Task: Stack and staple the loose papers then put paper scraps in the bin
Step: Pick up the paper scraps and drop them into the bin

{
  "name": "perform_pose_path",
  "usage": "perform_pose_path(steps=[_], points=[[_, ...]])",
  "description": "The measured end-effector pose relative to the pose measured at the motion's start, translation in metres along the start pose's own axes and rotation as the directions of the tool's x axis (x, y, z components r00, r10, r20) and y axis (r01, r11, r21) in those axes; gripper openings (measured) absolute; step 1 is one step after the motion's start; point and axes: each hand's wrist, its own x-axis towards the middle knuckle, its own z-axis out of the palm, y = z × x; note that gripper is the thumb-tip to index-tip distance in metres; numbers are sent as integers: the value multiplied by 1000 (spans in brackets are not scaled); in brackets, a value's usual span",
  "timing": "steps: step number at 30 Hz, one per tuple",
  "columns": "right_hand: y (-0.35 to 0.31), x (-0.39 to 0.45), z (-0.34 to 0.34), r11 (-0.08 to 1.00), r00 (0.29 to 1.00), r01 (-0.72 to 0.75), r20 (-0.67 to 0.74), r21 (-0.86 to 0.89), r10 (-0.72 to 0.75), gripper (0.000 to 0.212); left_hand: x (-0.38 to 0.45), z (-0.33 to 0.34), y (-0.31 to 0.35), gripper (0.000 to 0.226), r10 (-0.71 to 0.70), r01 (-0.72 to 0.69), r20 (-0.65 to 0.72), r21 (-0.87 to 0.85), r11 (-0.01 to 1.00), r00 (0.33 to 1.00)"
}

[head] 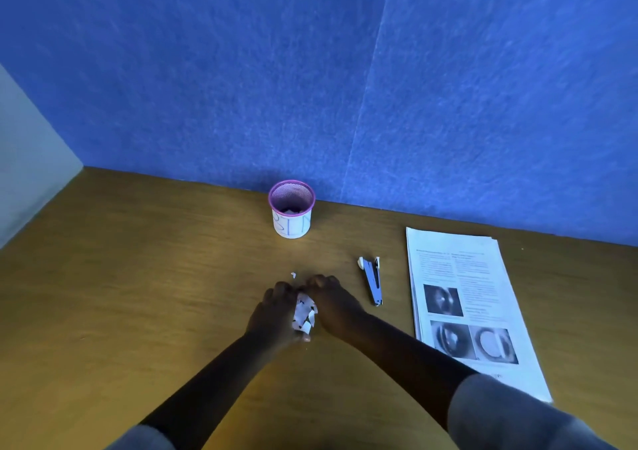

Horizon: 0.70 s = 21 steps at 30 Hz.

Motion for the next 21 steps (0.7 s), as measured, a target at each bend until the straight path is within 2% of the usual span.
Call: perform_pose_path(steps=[2,4,6,8,11,14,17,21], points=[[7,-2,-3,998,1000,14,-12,64,-13,46,-5,1,0,89,7,-4,-36,92,996,999],[11,-5,-10,995,999,-7,-36,101,10,43,-9,-2,-4,104,-35,46,-114,95,994,993],[11,-8,-16,996,999,-34,-8,80,35,50,-10,-2,-9,104,-108,118,-108,86,989,988],[9,-13,-14,998,997,-62,46,24,61,66,-12,-2,-5,94,-128,137,-81,111,984,988],[1,-19,-3,992,994,-108,30,71,106,76,-10,3,4,75,-138,138,-53,-1,990,989],[-9,-21,2,980,990,-128,-37,153,135,62,-6,6,8,61,-146,138,-58,-127,982,988],[-15,-19,3,962,978,-159,-100,222,184,42,-3,8,11,45,-145,134,-64,-155,979,987],[-17,-18,2,959,970,-183,-120,218,212,27,2,9,18,30,-152,137,-89,-152,979,984]])
